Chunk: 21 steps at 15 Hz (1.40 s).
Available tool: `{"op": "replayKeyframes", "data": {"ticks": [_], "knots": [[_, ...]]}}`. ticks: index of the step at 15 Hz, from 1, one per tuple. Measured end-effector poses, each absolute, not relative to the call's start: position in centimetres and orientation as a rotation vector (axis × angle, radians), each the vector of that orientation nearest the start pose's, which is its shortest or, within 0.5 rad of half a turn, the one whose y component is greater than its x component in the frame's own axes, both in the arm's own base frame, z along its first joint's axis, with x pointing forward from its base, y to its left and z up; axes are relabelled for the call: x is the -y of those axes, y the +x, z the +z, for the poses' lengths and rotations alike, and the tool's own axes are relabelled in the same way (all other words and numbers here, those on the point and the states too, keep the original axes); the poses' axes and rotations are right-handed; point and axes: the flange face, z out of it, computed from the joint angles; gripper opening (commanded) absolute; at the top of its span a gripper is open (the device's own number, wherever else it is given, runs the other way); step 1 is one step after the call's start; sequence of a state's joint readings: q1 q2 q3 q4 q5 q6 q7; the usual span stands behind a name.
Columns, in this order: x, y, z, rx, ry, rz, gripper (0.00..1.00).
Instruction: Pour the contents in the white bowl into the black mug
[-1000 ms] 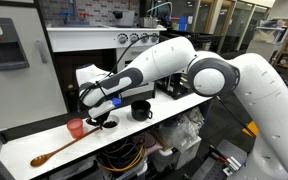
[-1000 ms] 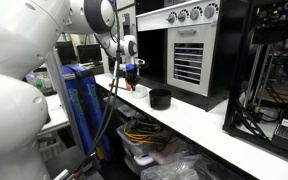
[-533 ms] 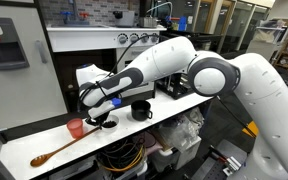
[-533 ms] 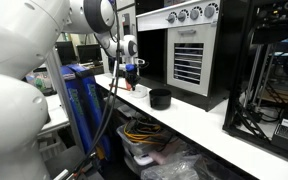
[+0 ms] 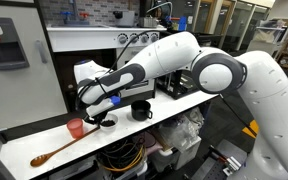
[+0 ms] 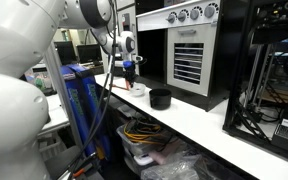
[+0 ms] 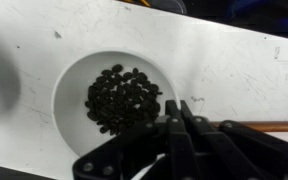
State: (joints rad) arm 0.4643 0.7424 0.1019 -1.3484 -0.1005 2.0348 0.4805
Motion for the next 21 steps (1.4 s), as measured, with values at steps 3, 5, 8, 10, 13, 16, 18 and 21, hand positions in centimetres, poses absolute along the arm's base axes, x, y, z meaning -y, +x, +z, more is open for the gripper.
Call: {"op": "replayKeyframes", "data": {"ticks": [3, 5, 8, 10, 13, 16, 18, 21], "knots": [[-37.2, 62.1, 29.1, 0.171, -3.182, 0.054, 0.01], [-37.0, 61.5, 29.7, 0.172, -3.185, 0.056, 0.01], [-36.4, 60.7, 30.4, 0.169, -3.189, 0.056, 0.01], [-36.0, 60.1, 30.8, 0.164, -3.191, 0.050, 0.01], [-35.0, 59.2, 31.6, 0.157, -3.185, 0.019, 0.01], [-33.6, 58.5, 32.5, 0.140, -3.175, -0.022, 0.01], [-32.3, 58.1, 32.9, 0.124, -3.166, -0.057, 0.01], [-30.1, 57.8, 33.5, 0.116, -3.150, -0.110, 0.01]]}}
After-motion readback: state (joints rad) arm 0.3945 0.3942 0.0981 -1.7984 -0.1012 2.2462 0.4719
